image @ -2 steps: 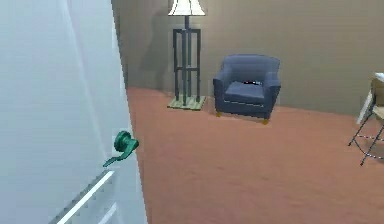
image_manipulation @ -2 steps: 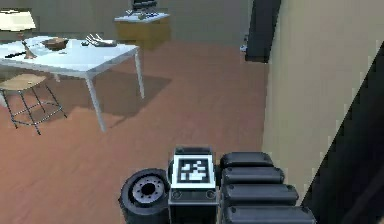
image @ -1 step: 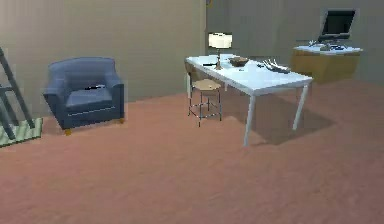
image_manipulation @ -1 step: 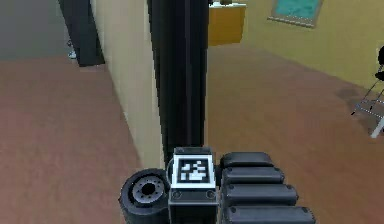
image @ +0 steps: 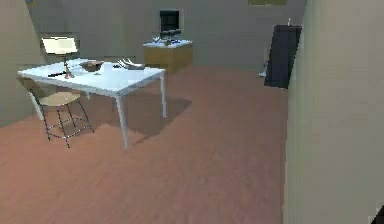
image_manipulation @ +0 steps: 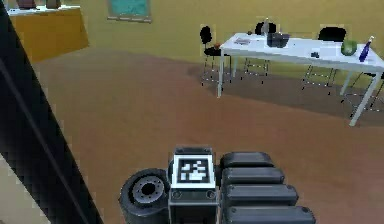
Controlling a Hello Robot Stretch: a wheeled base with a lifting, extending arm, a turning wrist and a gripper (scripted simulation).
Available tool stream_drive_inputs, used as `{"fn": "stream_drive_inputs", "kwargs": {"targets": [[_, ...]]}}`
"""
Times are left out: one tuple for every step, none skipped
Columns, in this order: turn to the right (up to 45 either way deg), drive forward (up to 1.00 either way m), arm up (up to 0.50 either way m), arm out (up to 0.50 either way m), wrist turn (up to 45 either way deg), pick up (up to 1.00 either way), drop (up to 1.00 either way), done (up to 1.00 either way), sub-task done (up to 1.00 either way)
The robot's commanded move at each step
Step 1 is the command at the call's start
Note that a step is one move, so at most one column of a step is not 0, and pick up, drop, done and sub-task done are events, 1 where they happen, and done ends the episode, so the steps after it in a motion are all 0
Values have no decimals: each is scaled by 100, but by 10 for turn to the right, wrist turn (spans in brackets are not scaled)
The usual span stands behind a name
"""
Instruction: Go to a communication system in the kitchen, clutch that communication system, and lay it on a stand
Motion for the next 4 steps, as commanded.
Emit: {"fn": "stream_drive_inputs", "kwargs": {"targets": [[0,100,0,0,0,0,0,0,0],[0,100,0,0,0,0,0,0,0],[0,100,0,0,0,0,0,0,0],[30,0,0,0,0,0,0,0,0]]}}
